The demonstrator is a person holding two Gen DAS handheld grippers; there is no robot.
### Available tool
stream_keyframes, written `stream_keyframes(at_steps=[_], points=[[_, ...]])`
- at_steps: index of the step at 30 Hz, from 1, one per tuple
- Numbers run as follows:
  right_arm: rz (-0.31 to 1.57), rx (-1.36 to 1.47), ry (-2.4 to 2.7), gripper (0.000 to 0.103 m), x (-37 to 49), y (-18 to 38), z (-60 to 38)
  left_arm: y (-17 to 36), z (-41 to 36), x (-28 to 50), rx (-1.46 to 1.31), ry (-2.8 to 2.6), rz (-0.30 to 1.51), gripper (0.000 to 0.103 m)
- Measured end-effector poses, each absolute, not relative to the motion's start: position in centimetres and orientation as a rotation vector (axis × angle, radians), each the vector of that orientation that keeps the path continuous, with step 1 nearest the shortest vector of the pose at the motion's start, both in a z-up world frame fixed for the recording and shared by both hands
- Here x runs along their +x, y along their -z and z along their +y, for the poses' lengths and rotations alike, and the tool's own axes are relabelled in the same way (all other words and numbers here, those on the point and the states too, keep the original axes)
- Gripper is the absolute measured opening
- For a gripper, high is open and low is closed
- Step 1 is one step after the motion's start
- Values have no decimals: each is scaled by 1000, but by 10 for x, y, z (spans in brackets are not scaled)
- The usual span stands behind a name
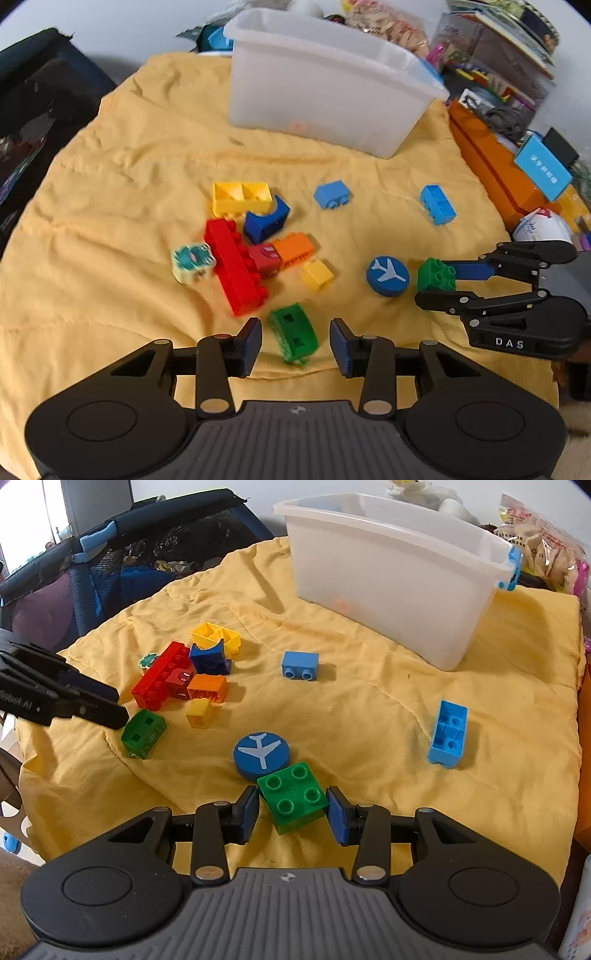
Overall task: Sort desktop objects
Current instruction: 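Lift the green block with the right gripper while the left lifts the green tile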
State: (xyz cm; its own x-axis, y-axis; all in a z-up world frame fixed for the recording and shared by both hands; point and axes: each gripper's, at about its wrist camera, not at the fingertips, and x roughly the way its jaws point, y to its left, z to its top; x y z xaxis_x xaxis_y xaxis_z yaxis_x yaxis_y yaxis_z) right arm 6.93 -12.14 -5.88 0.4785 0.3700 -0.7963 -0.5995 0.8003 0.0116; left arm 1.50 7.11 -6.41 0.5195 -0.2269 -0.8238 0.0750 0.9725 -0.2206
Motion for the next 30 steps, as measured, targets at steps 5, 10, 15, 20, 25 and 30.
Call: stream_keyframes(at_steps=[5,10,15,20,25,30], points=[[881,-321,-592,44,68,60,-118,81,59,24,-154,144,1052,44],[904,-330,-574,46,69,70,-120,85,63,26,-132,183,1047,25],[902,-310,-585,42,70,70,-121,65,58,29,-66,226,998,25],[866,-287,-557,43,74,49,-125,18,49,55,-3,278,875,25],[777,-269,-504,43,99,11,-128,-35,42,99,58,284,733,25],[654,-270,-448,43,141,-38,-130,-71,35,145,131,266,622,25]])
